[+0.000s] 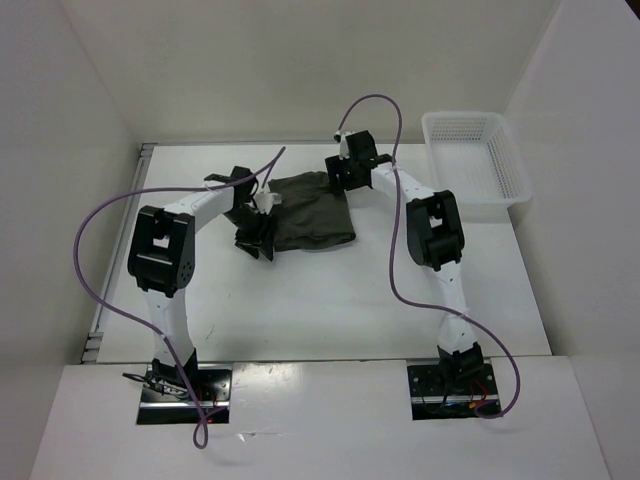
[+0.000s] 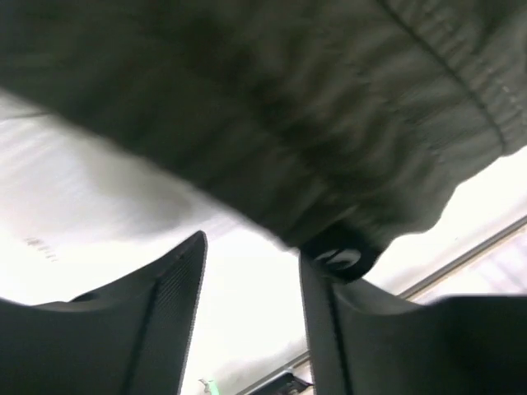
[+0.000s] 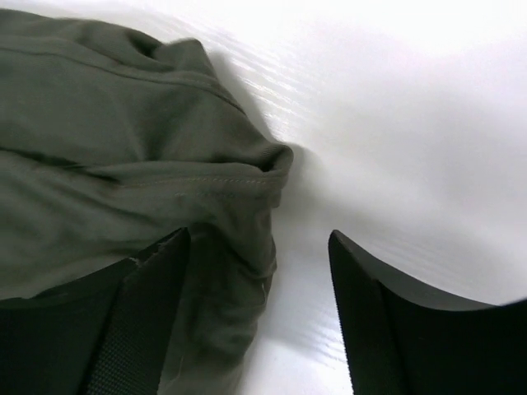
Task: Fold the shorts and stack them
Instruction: Fold the shorts
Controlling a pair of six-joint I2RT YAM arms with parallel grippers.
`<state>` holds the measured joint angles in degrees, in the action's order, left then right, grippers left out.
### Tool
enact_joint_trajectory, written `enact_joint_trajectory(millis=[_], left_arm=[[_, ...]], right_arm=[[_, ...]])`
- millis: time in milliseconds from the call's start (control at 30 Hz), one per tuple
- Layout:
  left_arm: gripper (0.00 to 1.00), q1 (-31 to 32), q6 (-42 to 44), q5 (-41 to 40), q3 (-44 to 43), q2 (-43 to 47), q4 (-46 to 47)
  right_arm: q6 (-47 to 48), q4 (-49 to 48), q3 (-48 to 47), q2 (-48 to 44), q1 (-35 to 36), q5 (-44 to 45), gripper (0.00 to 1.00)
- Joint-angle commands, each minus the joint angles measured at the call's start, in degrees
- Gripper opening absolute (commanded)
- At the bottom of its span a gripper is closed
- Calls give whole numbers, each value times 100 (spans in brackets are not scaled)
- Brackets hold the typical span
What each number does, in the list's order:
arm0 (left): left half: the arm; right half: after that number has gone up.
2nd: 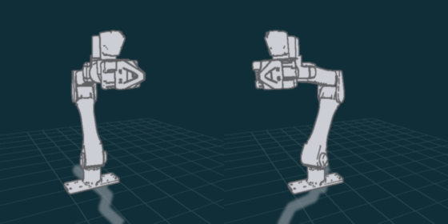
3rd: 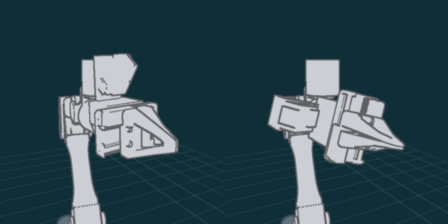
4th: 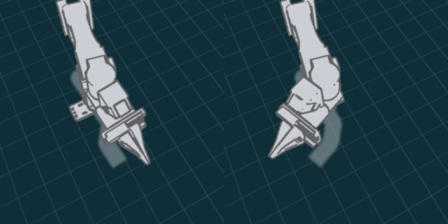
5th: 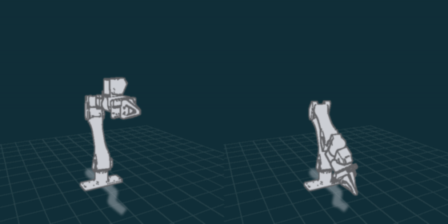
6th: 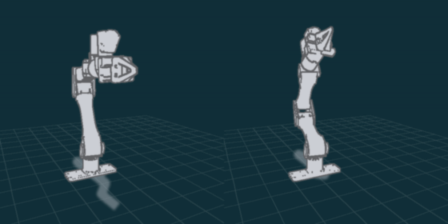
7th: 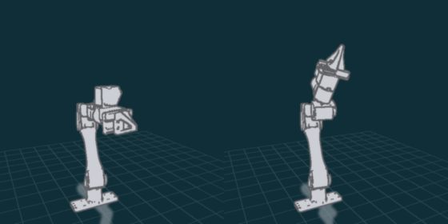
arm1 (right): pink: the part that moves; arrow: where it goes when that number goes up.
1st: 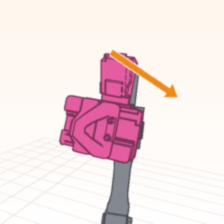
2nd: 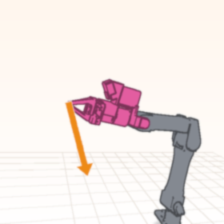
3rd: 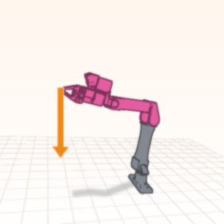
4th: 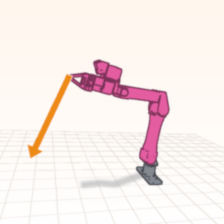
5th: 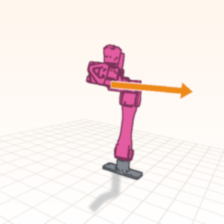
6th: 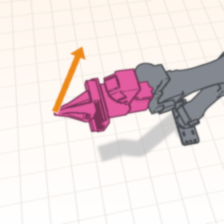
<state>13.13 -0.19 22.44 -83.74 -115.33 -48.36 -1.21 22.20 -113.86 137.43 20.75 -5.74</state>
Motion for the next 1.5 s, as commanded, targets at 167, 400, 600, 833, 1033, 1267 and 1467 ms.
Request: enact_joint_trajectory(millis=[167,400,600,833,1033,1267,1467], left_arm=[[78,-564,19,1084,-836,1091,-193],[83,-829,19,499,-1556,-41,1337],[90,-829,19,410,-2374,-1105,1619],[81,-724,19,595,-2295,-1342,2006],[20,-724,19,280,-2506,-1624,1953],[46,-776,19,-345,-2928,-1677,2041],[76,-776,19,6,-2805,-767,1865]], right_arm=[[876,442,390,-1779,-10,-972,76],[1044,304,2604,-2589,-10,-841,76],[1097,241,3037,-2467,-10,-1060,77],[1360,504,3133,-2150,-10,-1799,72],[1939,409,3564,-2097,52,-1098,69],[2327,285,3705,-2202,245,-472,64],[2380,759,2838,-2413,359,-1008,68]])
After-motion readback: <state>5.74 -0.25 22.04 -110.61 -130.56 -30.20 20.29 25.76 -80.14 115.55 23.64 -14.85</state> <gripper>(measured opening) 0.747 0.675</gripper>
